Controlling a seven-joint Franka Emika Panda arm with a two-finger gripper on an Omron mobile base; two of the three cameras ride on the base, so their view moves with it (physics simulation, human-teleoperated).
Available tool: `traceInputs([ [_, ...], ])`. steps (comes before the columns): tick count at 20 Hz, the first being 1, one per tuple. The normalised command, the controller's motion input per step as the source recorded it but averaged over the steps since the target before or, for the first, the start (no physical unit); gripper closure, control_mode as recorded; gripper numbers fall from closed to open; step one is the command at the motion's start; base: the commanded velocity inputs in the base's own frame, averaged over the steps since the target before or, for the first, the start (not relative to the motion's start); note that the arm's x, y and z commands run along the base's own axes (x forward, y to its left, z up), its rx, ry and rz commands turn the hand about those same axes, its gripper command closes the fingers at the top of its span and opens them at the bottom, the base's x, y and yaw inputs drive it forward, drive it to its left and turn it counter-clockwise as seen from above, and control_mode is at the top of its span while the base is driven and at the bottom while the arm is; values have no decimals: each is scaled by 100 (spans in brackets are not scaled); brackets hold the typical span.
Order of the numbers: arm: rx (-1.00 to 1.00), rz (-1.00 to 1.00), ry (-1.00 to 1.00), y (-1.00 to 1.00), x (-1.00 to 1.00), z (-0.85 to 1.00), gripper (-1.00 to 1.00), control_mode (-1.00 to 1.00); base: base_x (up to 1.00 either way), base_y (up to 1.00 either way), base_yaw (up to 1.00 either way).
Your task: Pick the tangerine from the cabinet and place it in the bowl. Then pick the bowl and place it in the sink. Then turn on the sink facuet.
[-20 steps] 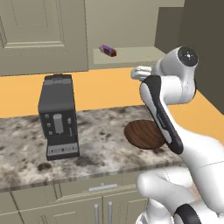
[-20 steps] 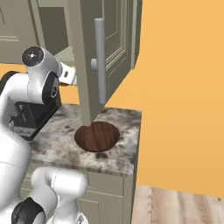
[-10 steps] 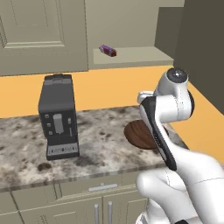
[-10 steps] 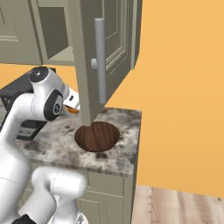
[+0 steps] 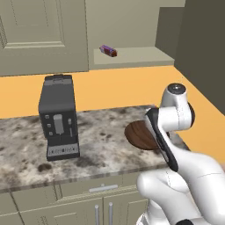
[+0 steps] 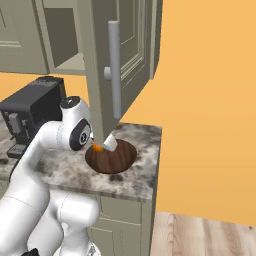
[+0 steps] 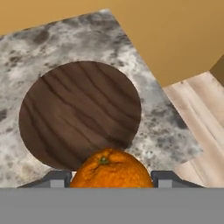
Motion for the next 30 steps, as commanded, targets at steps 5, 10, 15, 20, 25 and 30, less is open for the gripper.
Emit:
traceInputs([
  [5,0,0,6,-6,28,-86,100,-100,0,0,0],
  [10,0,0,0,0,28,-48,100,-100,0,0,0],
  [15,0,0,1,0,26,-34,100,-100,0,0,0],
  [20,0,0,0,0,19,-12,100,-100,0,0,0],
  [25,0,0,0,1,18,0,-100,-100,0,0,0],
  [30,1,0,0,0,6,0,-100,-100,0,0,0],
])
